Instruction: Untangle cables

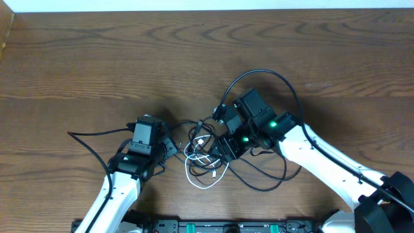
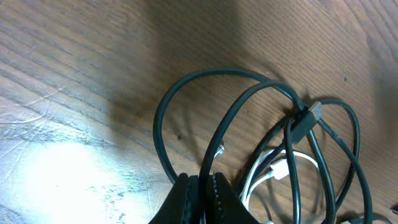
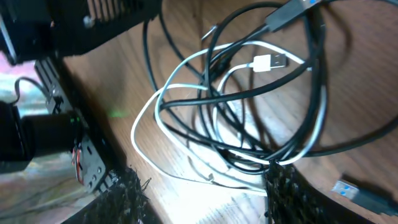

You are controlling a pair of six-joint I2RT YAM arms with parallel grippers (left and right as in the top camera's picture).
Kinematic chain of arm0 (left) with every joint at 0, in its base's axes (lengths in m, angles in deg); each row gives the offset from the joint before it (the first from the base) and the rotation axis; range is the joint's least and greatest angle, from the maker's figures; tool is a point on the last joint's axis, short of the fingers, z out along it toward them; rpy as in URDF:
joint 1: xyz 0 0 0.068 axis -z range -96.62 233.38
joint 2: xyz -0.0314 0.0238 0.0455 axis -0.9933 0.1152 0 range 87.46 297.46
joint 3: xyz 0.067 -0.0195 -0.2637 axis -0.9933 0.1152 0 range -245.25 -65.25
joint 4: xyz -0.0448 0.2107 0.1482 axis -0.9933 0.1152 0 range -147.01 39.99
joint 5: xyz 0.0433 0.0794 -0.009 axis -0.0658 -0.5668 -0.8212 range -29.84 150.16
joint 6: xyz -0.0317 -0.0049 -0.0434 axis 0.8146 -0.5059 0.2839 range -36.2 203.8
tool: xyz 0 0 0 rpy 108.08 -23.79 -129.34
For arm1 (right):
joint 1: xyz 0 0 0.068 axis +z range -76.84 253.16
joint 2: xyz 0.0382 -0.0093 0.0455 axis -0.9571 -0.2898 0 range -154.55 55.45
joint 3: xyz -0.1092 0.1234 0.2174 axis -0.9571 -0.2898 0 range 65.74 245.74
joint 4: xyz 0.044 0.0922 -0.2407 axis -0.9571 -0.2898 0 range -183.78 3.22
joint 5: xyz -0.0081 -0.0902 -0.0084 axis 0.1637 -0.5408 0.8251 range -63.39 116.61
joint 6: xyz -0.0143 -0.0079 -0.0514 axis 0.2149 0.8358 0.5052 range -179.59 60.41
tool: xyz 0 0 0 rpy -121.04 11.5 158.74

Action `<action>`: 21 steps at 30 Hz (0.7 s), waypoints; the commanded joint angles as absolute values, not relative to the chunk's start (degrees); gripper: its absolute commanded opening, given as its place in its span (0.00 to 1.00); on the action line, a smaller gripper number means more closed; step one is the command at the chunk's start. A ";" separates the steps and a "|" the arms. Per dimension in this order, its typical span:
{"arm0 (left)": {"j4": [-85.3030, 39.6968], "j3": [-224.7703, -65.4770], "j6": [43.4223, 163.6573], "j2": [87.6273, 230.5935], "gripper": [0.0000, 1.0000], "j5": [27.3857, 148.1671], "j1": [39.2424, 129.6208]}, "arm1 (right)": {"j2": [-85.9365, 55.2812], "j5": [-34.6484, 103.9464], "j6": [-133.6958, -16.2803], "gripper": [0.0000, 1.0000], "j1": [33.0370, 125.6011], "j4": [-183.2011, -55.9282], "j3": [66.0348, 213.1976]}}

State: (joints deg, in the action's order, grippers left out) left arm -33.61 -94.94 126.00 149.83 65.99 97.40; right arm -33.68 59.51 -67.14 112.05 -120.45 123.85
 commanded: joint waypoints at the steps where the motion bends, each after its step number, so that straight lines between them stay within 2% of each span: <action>1: -33.46 -95.36 126.11 149.94 0.08 64.91 97.16 | -33.70 62.96 -63.21 0.61 113.34 -121.54 124.39; 5: -33.46 -95.36 126.11 149.94 0.08 64.91 97.16 | -33.72 61.87 -59.82 0.66 115.83 -122.85 124.39; 8: -33.48 -95.36 126.13 149.94 0.08 64.91 97.16 | -33.72 54.03 -59.29 0.69 118.30 -121.70 124.39; 15: -33.44 -95.36 126.11 149.94 0.08 64.98 97.16 | -33.87 46.11 -59.34 0.69 124.03 -117.30 124.39; 18: -33.46 -95.36 126.13 149.94 0.08 65.00 97.16 | -35.18 41.30 -59.82 0.66 126.39 -116.87 124.39; 20: -33.44 -95.36 126.11 149.94 0.08 65.00 97.16 | -36.71 40.91 -60.08 0.62 127.76 -116.52 124.39; 21: -33.44 -95.36 126.11 149.94 0.08 65.00 97.16 | -37.55 40.87 -61.09 0.57 128.40 -116.30 124.39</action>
State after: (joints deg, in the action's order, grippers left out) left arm -33.61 -94.94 126.00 149.83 65.96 97.40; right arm -34.81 44.56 -60.39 126.58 -116.65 123.87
